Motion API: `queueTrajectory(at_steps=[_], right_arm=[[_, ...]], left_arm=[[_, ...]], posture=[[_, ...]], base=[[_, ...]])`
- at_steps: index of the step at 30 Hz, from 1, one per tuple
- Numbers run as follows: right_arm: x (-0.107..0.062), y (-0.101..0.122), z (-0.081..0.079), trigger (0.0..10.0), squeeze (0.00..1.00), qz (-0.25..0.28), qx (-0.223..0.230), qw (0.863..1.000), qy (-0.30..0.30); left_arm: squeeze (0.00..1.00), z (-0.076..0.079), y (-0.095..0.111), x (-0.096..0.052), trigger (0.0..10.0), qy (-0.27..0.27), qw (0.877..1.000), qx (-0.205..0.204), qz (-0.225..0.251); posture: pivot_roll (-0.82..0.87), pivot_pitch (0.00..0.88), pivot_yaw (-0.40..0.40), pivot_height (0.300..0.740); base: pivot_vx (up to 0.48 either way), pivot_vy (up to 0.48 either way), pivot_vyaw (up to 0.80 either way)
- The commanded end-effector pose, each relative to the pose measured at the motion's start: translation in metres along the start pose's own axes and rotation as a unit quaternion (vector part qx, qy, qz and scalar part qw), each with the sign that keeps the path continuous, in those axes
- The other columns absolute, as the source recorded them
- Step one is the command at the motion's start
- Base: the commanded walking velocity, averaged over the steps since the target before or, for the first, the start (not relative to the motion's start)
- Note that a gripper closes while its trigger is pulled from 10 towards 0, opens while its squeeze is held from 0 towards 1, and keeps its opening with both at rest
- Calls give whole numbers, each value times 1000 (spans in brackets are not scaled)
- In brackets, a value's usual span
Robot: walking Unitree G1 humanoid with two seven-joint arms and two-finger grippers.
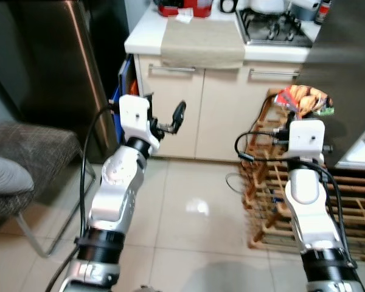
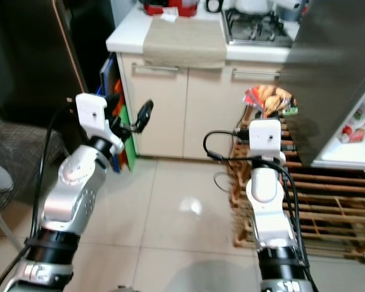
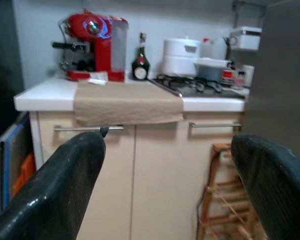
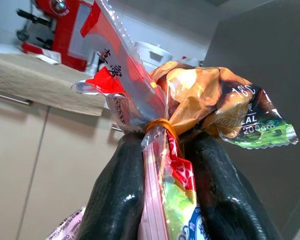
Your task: Restocking fridge
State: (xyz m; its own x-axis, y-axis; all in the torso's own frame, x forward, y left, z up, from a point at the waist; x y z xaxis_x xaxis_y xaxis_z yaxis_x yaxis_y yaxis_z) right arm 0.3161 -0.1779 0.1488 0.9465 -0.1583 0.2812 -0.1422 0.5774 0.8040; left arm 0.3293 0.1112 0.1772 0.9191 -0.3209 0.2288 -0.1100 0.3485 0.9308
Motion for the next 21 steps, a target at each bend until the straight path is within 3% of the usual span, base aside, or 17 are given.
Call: queueTrajectory(at_steps=[1, 21], right_arm=[[4, 3, 9, 0, 0, 7, -3, 1000, -13], [2, 1, 10, 0, 0, 4, -4, 1000, -14]], left_arm=[[0, 6, 3, 3, 10000, -14, 1000, 3, 6], [0, 7, 2, 2, 10000, -18, 1000, -2, 6]], posture=[[-50, 0, 26, 740], [-54, 0, 26, 740]], base=[[0, -472, 0], [0, -472, 0]])
Point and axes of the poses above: a point about 5 cm out from each wrist's last joint towards the gripper, its own x axis pointing out of the wrist towards the gripper, its own y axis along the axis of the wrist's last joint, z = x × y, the point moved 1 cm from there along x, pointing out of the wrist towards the gripper, and after that the axes turned 15 degrees about -x, right-handed, at the moved point
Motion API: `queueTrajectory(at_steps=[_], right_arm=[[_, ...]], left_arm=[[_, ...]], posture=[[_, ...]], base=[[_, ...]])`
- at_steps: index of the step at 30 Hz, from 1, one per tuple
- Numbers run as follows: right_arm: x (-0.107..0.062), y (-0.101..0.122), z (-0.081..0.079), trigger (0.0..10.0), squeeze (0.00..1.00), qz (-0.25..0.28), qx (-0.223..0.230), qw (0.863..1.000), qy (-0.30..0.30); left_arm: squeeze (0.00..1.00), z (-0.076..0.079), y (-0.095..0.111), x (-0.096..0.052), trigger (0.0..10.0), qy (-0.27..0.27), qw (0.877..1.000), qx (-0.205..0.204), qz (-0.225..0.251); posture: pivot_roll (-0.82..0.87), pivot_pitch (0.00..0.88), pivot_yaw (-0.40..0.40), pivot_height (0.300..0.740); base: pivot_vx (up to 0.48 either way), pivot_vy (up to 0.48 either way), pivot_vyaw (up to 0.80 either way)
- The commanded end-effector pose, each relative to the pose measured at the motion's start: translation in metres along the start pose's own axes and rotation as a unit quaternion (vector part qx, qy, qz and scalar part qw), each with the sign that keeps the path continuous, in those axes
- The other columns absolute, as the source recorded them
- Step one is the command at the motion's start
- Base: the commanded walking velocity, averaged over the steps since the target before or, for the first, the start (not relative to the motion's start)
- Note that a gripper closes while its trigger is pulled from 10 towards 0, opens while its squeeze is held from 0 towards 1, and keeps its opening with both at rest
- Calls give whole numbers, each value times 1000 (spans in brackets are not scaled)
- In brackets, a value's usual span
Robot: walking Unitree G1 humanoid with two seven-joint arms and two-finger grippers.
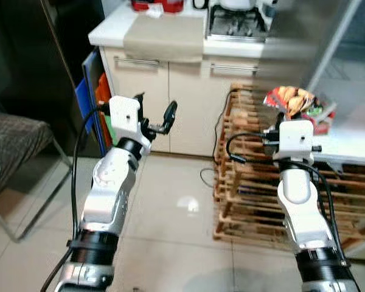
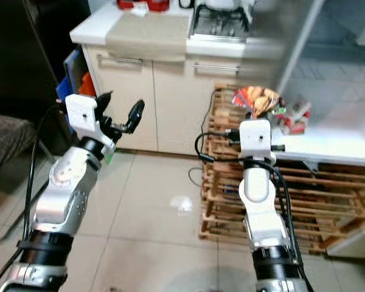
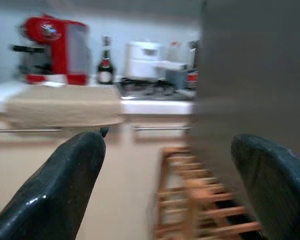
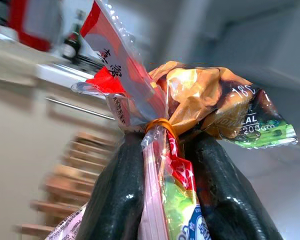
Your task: Restocking fridge
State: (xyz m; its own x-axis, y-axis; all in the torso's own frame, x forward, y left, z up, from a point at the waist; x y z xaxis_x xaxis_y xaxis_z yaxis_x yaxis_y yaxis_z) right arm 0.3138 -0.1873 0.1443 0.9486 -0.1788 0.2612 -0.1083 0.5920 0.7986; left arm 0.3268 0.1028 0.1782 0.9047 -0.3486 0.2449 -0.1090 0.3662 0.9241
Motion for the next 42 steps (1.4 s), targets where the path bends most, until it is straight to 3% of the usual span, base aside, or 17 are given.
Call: queueTrajectory(at_steps=[1, 20, 33, 42], right_arm=[[4, 9, 5, 0, 0, 18, 8, 1000, -11], [4, 10, 3, 0, 0, 18, 9, 1000, -8], [4, 10, 1, 0, 0, 19, 10, 1000, -3], [5, 11, -1, 0, 0, 19, 11, 1000, 1]], left_arm=[[0, -1, 4, 1, 10000, 0, 1000, 7, 2], [0, -2, 2, 2, 10000, 0, 1000, 3, -1], [0, -1, 1, 2, 10000, -7, 1000, -9, -7], [0, 0, 1, 2, 10000, -12, 1000, -8, -4]], posture=[[-54, 0, 26, 740], [-54, 0, 26, 740], [-52, 0, 24, 740], [-52, 0, 24, 740]], base=[[0, -472, 0], [0, -472, 0], [0, 0, 0], [309, 367, 0]])
Point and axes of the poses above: a point about 5 cm out from each wrist's last joint towards the gripper, its own x axis pointing out of the wrist towards the gripper, its own y axis along the axis of the wrist's last joint, z = x × y, the point moved 1 cm from there along x, pointing out of the wrist towards the gripper, and after that the axes turned 15 degrees about -x, right-handed, at the moved point
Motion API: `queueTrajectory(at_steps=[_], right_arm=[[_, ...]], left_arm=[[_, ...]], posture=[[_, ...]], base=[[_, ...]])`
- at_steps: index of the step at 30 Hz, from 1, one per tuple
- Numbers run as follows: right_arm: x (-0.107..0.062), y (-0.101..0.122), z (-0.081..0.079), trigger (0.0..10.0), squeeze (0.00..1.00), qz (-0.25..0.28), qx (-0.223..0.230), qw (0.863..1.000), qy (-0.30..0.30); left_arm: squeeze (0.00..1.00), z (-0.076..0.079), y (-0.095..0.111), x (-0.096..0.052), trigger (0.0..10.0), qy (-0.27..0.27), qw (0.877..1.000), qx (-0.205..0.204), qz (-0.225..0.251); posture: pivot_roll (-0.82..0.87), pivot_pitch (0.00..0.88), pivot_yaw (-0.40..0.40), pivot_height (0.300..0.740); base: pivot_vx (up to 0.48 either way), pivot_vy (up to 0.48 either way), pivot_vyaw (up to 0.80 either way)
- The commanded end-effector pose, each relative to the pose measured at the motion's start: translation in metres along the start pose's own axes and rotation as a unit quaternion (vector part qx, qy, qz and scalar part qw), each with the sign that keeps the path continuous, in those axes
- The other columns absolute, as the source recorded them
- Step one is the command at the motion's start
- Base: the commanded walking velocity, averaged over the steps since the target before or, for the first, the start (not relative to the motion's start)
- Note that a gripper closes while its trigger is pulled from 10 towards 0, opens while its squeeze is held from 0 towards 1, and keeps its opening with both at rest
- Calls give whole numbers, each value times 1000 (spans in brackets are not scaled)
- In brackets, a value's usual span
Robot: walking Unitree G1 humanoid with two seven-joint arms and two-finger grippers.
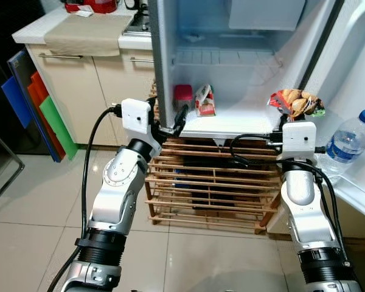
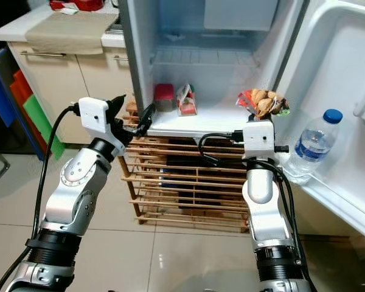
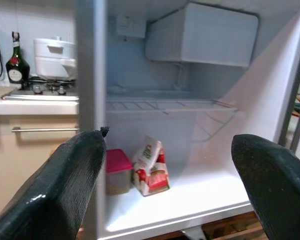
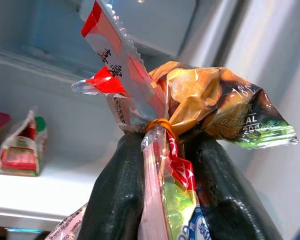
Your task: Restocking fridge
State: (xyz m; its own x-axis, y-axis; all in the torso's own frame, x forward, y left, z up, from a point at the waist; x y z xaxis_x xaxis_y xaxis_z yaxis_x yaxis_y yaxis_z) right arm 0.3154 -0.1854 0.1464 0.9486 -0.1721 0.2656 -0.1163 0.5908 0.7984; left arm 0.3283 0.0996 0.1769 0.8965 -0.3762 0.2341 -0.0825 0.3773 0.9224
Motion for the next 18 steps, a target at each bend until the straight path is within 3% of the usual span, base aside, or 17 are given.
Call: queueTrajectory(at_steps=[1, 4, 18], right_arm=[[3, 8, 0, 0, 0, 15, 9, 1000, 0], [3, 8, 0, 0, 0, 15, 9, 1000, 0], [2, 8, -3, 0, 0, 14, 11, 1000, 4]], left_arm=[[0, -1, 4, -1, 10000, -1, 1000, 3, 6], [0, -2, 5, -1, 10000, -2, 1000, 3, 7], [0, 4, 3, 0, 10000, -22, 999, 32, -5]], posture=[[-52, 0, 24, 740], [-52, 0, 25, 740], [-50, 0, 26, 740]], base=[[345, 334, 0], [349, 330, 0], [464, 0, 0]])
Point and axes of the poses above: a point about 5 cm out from each wrist's last joint towards the gripper, its own x axis pointing out of the wrist towards the gripper, its own y axis along the axis of the wrist's last joint, z = x × y, the point moved 1 cm from there along x, pointing out of the wrist towards the gripper, and after that the axes turned 15 degrees about -x, right-handed, at the moved point
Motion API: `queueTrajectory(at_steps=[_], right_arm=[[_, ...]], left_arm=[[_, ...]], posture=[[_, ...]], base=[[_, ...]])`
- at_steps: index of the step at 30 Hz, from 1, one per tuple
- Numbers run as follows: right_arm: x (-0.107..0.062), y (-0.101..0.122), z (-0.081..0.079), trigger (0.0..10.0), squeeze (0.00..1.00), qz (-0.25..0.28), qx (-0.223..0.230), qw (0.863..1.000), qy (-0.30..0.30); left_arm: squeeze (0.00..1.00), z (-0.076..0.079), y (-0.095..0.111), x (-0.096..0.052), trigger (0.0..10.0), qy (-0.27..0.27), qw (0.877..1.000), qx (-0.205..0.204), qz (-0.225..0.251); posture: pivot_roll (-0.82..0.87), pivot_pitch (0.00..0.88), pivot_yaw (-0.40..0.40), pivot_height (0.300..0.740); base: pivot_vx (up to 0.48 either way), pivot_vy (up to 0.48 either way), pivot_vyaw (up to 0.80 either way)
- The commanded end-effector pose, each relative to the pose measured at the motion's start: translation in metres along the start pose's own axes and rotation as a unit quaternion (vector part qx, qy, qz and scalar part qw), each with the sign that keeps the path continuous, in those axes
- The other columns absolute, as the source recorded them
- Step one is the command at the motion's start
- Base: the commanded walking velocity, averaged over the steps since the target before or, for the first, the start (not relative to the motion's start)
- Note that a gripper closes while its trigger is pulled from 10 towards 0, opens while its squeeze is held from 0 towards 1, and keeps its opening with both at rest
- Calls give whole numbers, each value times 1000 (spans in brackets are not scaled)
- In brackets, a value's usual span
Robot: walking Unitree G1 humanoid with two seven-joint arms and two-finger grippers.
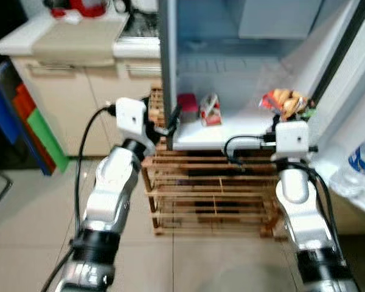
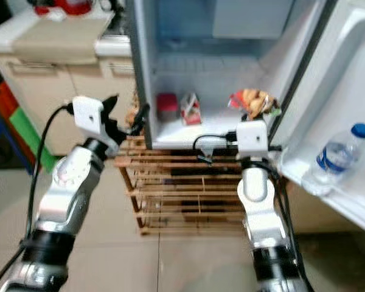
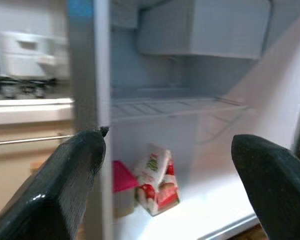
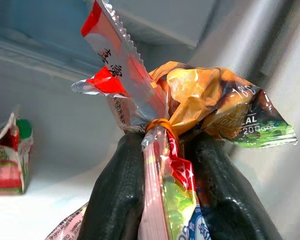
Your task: Restocking fridge
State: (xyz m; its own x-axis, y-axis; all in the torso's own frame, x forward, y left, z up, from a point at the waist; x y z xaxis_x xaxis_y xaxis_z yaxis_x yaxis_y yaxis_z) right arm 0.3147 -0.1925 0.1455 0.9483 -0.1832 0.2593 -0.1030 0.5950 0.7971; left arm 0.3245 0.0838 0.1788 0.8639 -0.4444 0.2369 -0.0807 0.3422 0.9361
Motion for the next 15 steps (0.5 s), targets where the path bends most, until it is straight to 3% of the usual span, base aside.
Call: queueTrajectory(at_steps=[1, 9, 15], right_arm=[[1, 12, -8, 0, 0, 19, 16, 1000, 7], [0, 11, -9, 0, 0, 16, 16, 1000, 9], [0, 3, -8, 0, 0, -4, 13, 1000, 10]], left_arm=[[0, -11, 7, -4, 10000, 14, 1000, 16, 4], [0, -5, 9, -3, 10000, 0, 1000, 6, 10], [0, 5, 16, -3, 10000, -32, 999, 10, 15]], posture=[[-50, 0, 26, 740], [-49, 0, 28, 740], [-46, 0, 29, 740]], base=[[480, 0, 0], [480, 0, 0], [0, 0, 0]])
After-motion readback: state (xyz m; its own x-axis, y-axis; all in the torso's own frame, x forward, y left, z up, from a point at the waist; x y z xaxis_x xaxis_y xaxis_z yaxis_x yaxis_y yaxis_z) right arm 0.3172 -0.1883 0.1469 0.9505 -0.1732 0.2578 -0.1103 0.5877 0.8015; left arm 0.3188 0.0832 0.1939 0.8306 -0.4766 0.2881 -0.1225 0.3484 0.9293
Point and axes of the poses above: a point about 5 cm out from each wrist's last joint towards the gripper, its own x axis pointing out of the wrist towards the gripper, its own y axis along the axis of the wrist's last joint, z = x × y, the point moved 1 cm from there along x, pointing out of the wrist towards the gripper, and after that the axes turned 15 degrees about -x, right-handed, at the moved point
